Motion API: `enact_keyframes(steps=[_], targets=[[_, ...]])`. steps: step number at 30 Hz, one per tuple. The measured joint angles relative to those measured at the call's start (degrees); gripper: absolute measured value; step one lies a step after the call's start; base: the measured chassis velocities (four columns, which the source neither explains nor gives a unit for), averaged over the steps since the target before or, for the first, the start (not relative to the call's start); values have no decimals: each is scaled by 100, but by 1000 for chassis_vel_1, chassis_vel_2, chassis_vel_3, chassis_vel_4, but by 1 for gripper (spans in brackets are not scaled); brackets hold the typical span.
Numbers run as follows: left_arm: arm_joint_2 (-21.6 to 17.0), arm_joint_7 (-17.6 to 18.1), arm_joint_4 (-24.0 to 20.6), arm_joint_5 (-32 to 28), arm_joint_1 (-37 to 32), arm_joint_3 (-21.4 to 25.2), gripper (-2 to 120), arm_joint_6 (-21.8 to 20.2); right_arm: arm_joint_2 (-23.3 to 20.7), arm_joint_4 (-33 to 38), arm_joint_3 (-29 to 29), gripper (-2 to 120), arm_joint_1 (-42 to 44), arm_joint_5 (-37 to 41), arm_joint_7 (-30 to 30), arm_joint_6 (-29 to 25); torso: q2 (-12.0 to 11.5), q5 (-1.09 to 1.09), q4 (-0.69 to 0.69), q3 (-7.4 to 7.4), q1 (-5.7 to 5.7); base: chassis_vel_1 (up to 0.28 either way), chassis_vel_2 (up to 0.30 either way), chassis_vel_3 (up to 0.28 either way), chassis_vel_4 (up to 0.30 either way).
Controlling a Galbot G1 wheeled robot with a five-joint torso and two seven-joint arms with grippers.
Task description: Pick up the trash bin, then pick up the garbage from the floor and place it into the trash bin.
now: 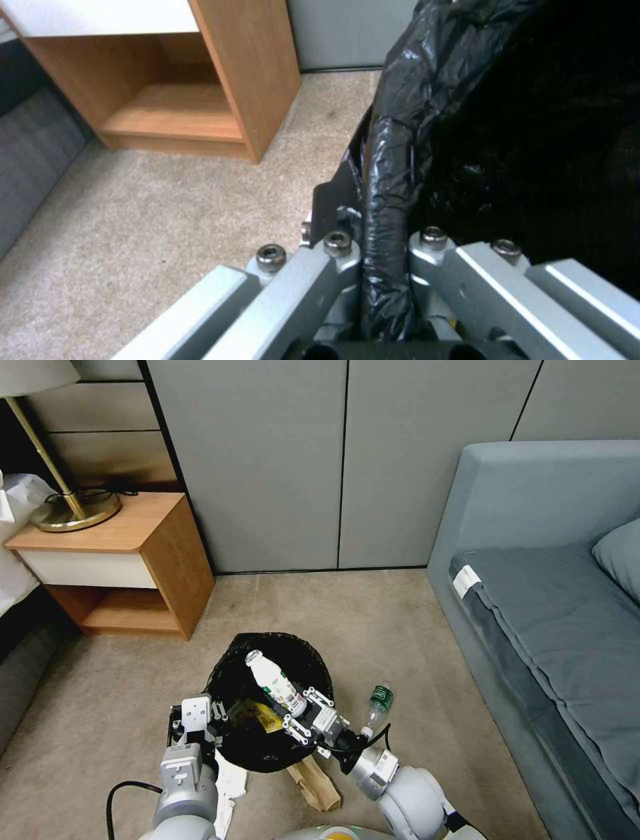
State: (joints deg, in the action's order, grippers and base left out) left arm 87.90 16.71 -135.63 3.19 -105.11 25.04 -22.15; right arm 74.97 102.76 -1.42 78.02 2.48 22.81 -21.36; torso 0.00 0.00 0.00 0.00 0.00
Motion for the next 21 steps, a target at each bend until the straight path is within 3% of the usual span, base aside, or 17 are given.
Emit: enact_keyframes(steps=[3,13,21], targets=[[0,-5,0,1,6,-1,0,-1,-11,2,-32,67,-4,15,-1,7,0,0,0,0,0,0,0,0,0],[-60,-6,11,-17,20,54,0,-4,-75,200,-102,99,25,61,-40,5,0,0,0,0,0,0,0,0,0],[-94,-9,17,-32,10,107,0,-15,-143,845,-203,100,123,-8,-285,-82,0,1,0,0,0,0,0,0,0]])
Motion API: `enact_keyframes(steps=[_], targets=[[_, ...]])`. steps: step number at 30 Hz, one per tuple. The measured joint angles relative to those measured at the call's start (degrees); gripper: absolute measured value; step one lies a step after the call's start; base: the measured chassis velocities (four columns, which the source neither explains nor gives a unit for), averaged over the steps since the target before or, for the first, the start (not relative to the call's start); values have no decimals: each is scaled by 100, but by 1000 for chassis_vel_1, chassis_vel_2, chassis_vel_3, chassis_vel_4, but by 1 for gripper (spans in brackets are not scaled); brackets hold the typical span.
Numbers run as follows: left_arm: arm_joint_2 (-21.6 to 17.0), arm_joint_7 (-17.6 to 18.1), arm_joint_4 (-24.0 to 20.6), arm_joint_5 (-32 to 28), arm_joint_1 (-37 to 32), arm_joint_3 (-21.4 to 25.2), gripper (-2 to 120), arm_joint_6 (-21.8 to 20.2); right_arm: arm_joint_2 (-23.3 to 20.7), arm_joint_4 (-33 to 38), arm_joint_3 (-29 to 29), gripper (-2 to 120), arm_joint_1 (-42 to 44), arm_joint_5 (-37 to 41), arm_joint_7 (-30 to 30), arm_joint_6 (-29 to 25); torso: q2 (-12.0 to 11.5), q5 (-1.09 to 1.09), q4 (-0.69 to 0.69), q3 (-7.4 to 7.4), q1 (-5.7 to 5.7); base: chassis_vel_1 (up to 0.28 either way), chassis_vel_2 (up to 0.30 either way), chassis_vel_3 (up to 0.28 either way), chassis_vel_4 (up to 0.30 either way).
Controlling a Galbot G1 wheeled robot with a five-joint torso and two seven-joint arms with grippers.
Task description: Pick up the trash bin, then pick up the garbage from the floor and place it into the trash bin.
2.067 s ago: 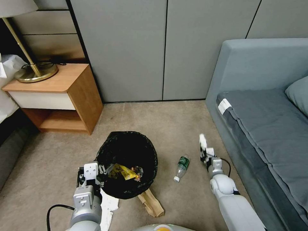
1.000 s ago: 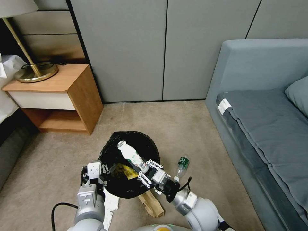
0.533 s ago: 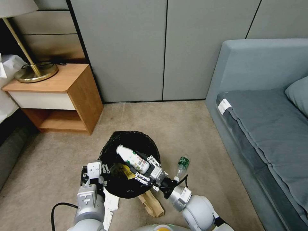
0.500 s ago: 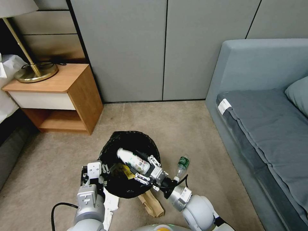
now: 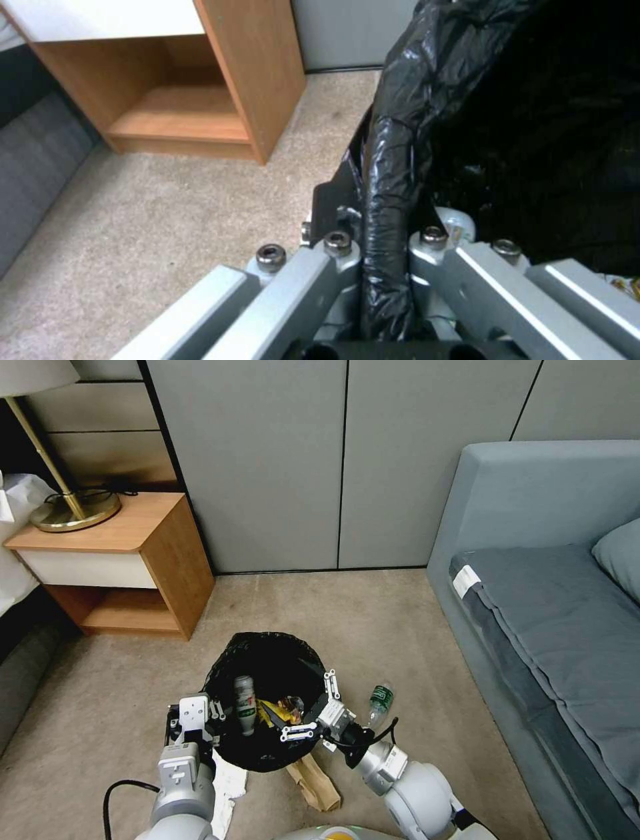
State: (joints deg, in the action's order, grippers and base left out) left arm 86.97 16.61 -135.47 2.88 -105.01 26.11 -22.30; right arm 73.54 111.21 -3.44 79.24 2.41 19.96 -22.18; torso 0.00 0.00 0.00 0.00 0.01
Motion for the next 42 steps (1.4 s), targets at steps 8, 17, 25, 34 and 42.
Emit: enact_keyframes(steps=[8,17,25,34,42], targets=[[-128,-1,43,-83,24,131,0,-31,-258,1208,-560,100,341,153,-875,392,0,-1,0,0,0,0,0,0,0],[-202,-1,81,-172,44,227,0,-31,-123,1766,-1374,100,1216,-12,-2279,899,0,0,0,0,0,0,0,0,0],[-253,3,56,-248,44,280,0,-31,-50,1686,-1654,100,1719,28,-2700,1416,0,0,0,0,0,0,0,0,0],[-240,9,-48,-256,14,273,0,-25,-572,1845,-1458,100,773,1417,-3306,3571,0,1,-2,0,0,0,0,0,0],[-120,13,-95,-189,-37,227,0,-11,-1644,998,-1120,100,-561,3748,-3449,5720,0,0,0,0,-1,0,0,0,0]])
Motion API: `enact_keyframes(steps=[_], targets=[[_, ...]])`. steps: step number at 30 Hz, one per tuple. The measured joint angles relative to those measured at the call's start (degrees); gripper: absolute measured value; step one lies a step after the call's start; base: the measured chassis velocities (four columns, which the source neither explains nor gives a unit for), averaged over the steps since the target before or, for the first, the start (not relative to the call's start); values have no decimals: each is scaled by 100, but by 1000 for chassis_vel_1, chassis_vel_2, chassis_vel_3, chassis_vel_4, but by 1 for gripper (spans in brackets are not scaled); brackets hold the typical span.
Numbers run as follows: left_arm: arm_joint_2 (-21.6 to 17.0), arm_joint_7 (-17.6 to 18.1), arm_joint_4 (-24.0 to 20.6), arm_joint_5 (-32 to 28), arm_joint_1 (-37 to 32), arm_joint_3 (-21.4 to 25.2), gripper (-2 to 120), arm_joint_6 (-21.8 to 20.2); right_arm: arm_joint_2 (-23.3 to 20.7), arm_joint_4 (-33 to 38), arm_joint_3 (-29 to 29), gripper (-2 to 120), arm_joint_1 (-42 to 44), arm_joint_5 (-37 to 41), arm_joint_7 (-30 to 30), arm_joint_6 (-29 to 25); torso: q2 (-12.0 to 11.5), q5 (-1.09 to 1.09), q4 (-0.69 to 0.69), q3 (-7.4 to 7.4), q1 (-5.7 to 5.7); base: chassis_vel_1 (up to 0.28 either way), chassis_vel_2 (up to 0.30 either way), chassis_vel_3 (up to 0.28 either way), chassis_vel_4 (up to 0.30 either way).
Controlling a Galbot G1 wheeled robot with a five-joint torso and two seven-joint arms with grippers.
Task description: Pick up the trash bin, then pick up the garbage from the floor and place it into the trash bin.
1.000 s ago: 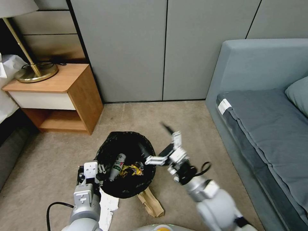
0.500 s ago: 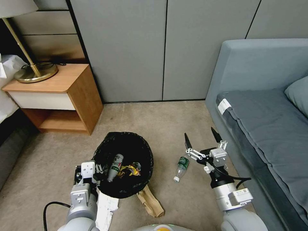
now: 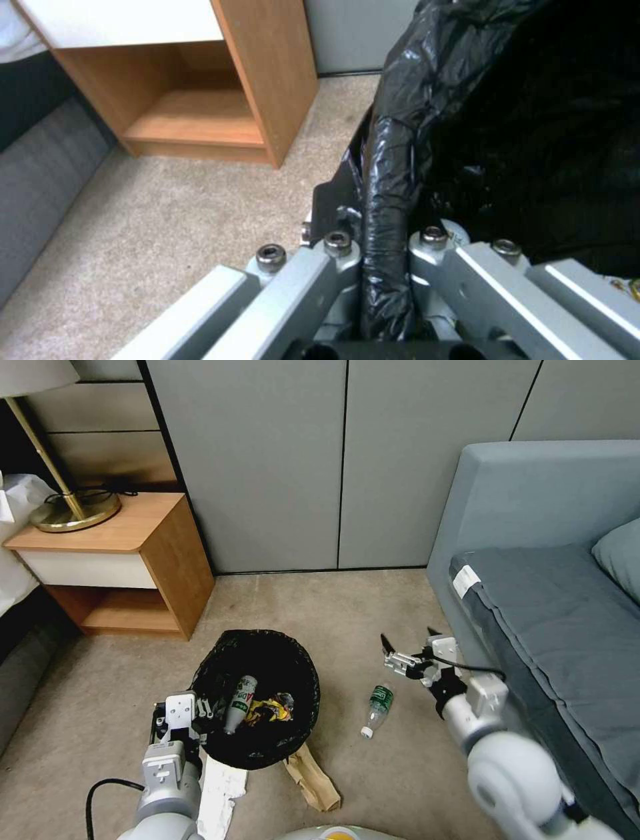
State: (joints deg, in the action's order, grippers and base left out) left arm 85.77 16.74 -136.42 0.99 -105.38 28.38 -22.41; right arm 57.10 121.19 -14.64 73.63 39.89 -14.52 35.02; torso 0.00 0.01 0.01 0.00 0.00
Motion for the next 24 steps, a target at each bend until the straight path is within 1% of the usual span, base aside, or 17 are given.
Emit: enact_keyframes(steps=[1,2,4,5,8,9,10,11,12,13,15,16,17,19,21,24], targets=[[0,0,0,0,0,0,0,0,0,0,0,100,0,0,0,0,0,0,0,0,0,0,0,0,0],[15,1,0,11,0,-9,0,3,0,-166,59,100,-98,63,31,66,0,1,0,0,0,0,0,0,0],[63,2,0,37,8,-31,0,7,124,-824,356,100,-413,109,127,192,0,0,0,0,0,0,0,0,0],[63,2,0,37,8,-31,0,7,124,-824,356,100,-413,109,127,192,0,0,0,0,0,0,0,0,0],[79,6,7,42,29,-29,0,7,370,-1420,672,100,-649,-68,149,228,0,-1,-1,0,0,0,0,0,0],[79,6,7,42,29,-29,0,7,370,-1420,672,100,-649,-68,149,228,0,-1,-1,0,0,0,0,0,0],[80,6,15,42,35,-23,0,8,429,-1577,751,100,-703,-132,171,229,0,1,-1,0,0,0,0,0,0],[80,10,33,42,50,-20,0,7,528,-1966,901,100,-849,-280,240,209,0,-3,-1,0,0,0,0,0,0],[81,10,42,42,57,-22,0,6,575,-2168,971,100,-918,-341,273,193,0,0,-1,0,0,0,0,0,0],[81,10,42,42,57,-22,0,6,575,-2168,971,100,-918,-341,273,193,0,0,-1,0,0,0,0,0,0],[90,14,69,42,67,-30,0,4,708,-2642,1078,100,-1091,-467,361,126,0,-2,-1,0,0,0,0,0,0],[92,15,76,41,68,-34,0,3,754,-2785,1104,100,-1142,-490,391,104,0,-2,0,0,0,0,0,0,0],[92,15,76,41,68,-34,0,3,754,-2785,1104,100,-1142,-490,391,104,0,-2,0,0,0,0,0,0,0],[93,19,90,38,67,-31,0,3,901,-3205,1138,100,-1267,-586,552,24,0,-2,-1,0,-1,0,0,0,0],[93,19,94,31,69,-29,0,3,952,-3322,1144,100,-1302,-608,588,2,0,-1,-1,0,0,0,0,0,0],[93,20,114,16,82,-11,0,3,1171,-3763,1178,100,-1435,-734,752,-83,0,0,0,0,0,0,0,0,0]])
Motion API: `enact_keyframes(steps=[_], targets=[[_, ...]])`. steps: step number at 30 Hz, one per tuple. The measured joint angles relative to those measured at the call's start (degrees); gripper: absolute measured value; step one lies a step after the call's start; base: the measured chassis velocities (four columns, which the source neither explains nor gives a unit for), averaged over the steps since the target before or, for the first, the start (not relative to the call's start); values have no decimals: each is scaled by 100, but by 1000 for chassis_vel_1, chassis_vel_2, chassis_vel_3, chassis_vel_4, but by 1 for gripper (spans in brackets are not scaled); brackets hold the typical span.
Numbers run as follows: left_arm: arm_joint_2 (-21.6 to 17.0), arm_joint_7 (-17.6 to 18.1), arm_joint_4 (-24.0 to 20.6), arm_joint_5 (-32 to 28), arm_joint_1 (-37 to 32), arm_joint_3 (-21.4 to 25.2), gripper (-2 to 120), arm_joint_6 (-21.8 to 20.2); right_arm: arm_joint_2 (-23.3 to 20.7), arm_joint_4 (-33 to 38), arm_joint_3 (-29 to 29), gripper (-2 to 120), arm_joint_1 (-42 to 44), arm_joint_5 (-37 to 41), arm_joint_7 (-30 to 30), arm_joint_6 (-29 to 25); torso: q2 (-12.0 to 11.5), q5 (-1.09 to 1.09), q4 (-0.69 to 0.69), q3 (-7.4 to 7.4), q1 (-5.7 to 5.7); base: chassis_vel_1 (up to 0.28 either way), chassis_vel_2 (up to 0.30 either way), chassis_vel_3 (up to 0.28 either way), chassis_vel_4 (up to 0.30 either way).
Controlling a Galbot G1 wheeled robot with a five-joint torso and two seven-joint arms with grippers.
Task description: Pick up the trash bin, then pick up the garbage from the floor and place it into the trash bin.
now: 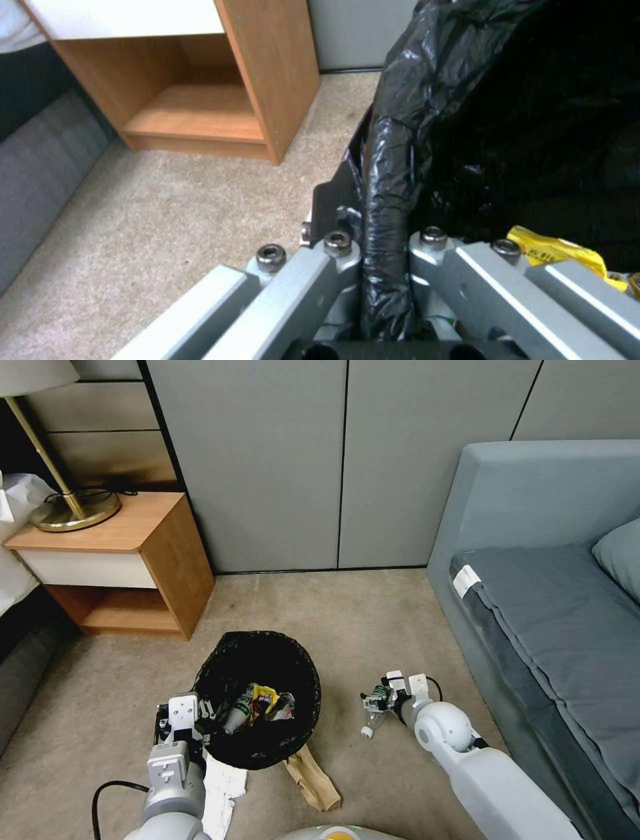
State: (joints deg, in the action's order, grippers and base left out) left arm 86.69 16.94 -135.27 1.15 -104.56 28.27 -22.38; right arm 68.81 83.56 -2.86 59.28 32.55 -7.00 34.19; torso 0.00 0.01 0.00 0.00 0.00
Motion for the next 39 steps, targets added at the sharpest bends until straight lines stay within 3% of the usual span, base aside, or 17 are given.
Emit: enact_keyframes(steps=[12,19,30,33,39], targets=[[40,6,8,5,-43,50,0,-1,655,-1318,-130,100,-362,-473,398,-483,1,-3,1,-1,0,0,0,0,0],[49,8,6,12,-44,51,0,-6,760,-1652,-230,100,-400,-585,439,-642,1,-2,1,-2,1,0,0,0,0],[44,10,7,28,-16,-5,0,-18,678,-1731,-388,73,-262,-726,480,-920,2,-1,0,-2,1,0,0,0,0],[40,11,7,28,-19,-9,0,-18,647,-1730,-427,55,-205,-818,493,-1046,2,-2,-1,-2,1,0,0,0,0],[36,12,1,31,-22,-18,0,-18,578,-1672,-469,36,-128,-902,495,-1155,1,-1,-1,-1,1,0,0,0,0]])
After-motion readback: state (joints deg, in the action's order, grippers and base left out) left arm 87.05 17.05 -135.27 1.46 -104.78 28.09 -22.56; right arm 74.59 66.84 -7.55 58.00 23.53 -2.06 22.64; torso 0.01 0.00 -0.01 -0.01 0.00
